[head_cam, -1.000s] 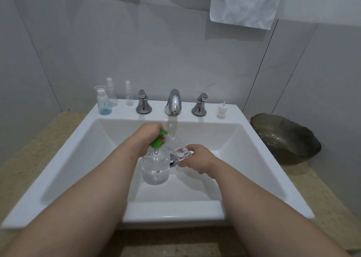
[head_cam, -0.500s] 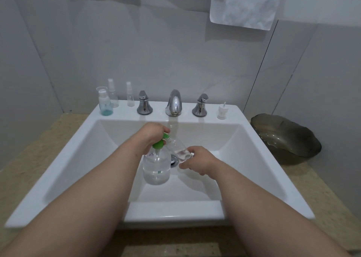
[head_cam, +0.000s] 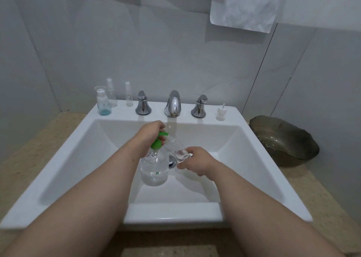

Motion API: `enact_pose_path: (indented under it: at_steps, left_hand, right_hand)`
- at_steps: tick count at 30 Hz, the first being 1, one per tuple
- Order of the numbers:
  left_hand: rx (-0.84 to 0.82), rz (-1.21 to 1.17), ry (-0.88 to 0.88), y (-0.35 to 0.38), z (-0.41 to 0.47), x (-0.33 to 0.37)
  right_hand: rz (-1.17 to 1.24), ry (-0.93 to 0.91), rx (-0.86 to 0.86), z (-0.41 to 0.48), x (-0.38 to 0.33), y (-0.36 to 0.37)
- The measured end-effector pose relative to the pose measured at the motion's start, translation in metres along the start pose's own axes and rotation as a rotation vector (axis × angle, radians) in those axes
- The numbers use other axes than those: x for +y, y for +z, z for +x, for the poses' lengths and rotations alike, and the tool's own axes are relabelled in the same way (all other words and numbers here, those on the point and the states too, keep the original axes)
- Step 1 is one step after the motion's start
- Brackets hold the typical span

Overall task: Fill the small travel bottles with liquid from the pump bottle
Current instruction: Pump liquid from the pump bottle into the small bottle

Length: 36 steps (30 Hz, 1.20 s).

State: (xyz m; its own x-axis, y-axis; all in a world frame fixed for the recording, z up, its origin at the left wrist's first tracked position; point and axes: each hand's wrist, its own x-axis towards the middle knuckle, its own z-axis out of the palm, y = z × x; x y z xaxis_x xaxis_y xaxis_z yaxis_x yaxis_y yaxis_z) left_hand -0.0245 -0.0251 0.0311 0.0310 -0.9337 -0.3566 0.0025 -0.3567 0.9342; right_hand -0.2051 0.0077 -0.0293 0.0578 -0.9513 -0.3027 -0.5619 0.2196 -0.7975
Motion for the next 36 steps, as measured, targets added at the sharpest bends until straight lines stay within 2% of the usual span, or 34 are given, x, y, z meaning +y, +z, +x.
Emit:
enact_pose_path:
  at_steps: [6, 28, 36]
  left_hand:
    - [0.004, 0.123, 0.012, -0.0011, 0.0019, -0.0018]
    - [0.003, 0.224, 0.059, 0.0027, -0.0013, 0.0002]
    - [0.006, 0.384, 0.119, -0.0014, 0.0054, -0.002]
  right_hand:
    - [-0.002, 0.004, -0.004, 0.0014, -0.0001, 0.0007]
    - [0.02, 0.023, -0.033, -0.0014, -0.0031, 0.0006]
    - [-0.005, 0.039, -0.052, -0.0044, -0.0025, 0.0015]
